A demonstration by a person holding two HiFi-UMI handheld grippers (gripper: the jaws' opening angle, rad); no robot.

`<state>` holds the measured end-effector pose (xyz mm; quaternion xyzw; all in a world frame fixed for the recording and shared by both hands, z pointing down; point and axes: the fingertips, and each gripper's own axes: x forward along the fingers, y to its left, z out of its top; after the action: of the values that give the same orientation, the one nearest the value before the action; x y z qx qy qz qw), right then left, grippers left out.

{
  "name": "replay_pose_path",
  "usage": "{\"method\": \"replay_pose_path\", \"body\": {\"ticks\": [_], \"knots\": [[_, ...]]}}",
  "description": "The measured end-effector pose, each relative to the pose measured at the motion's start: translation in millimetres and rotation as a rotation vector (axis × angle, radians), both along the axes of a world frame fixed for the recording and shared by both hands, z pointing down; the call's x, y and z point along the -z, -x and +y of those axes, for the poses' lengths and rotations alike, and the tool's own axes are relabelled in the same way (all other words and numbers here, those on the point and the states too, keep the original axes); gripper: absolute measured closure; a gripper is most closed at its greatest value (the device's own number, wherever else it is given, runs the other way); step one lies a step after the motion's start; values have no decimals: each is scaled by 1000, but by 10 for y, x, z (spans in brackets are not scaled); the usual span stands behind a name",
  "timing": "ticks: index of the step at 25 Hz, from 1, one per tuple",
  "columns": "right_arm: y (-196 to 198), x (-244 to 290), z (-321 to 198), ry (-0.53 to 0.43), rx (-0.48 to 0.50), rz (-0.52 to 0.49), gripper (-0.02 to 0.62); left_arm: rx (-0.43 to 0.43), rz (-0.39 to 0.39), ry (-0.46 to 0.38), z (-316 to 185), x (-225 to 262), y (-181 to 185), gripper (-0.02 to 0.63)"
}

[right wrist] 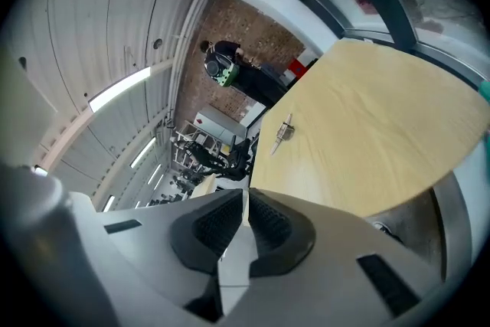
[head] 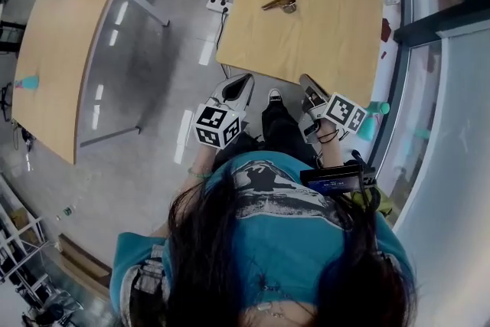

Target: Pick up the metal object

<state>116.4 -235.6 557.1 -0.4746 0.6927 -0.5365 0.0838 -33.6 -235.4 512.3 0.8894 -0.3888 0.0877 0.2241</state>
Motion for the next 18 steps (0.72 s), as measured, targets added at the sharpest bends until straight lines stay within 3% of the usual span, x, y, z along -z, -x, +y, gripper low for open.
{"method": "replay_pose_path", "body": {"ticks": [5, 12, 18], "knots": [[-198, -107, -751, 6, 99, 0, 563, 56, -4, -14, -551, 8, -314, 601], [-250, -404, -1629, 55, 224, -18, 563, 51, -45, 0, -1085, -83, -610, 601], [-230, -701, -2202, 136, 279, -109, 561, 77, -85, 14, -1414, -180, -709, 601]]}}
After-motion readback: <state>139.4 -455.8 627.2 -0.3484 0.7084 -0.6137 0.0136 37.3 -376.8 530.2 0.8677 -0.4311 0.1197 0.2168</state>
